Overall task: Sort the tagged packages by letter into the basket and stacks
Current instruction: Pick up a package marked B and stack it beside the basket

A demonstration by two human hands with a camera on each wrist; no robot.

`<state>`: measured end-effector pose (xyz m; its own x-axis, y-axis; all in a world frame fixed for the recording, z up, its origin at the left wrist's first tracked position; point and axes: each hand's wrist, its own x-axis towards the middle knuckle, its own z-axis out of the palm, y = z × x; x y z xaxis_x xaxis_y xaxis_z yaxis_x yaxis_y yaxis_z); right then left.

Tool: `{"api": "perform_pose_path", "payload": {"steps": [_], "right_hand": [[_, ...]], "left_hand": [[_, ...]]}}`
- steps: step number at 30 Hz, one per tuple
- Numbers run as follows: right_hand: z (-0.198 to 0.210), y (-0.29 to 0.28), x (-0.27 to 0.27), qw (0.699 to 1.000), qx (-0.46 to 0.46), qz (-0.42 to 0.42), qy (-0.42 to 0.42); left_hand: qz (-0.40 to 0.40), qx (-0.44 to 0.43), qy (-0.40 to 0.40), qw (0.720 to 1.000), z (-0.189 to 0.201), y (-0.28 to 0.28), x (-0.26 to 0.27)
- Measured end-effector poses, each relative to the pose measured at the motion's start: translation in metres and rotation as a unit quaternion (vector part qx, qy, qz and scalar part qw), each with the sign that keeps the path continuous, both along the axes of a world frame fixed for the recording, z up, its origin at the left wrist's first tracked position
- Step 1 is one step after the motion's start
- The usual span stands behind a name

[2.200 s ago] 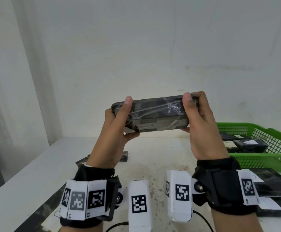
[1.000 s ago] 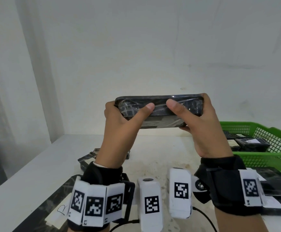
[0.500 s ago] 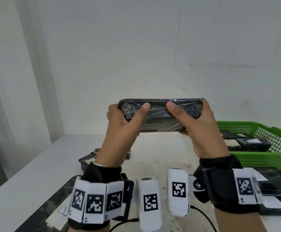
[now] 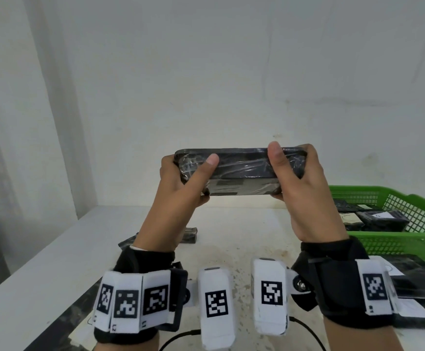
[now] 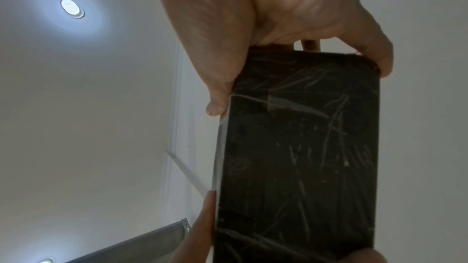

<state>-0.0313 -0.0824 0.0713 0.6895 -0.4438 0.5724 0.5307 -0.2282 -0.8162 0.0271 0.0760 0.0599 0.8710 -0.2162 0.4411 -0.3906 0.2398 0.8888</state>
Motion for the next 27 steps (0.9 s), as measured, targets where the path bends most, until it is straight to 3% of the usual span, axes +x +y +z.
{"api": "perform_pose_path", "payload": {"steps": [5,14,20,27], "right_hand": [[0.001,0.003,0.002,0.999,-0.007,0.027,0.016],[0.003,-0.003,0.001,1.0,-0.017,0.002,0.022],[0.008,-0.009,-0.003,0.975,0.123,0.142,0.118],[0.004,-0.016,0.001,0.961,0.192,0.183,0.071]], "left_hand": [[0.003,-0.021,-0.009,1.0,0.002,0.006,0.002],[-0.001,-0.048,-0.039,0.998,0.002,0.005,0.0],[-0.015,-0.098,-0.08,0.992,0.002,0.013,0.004],[-0.079,-0.139,-0.011,0.987,0.007,0.016,0.005]]}}
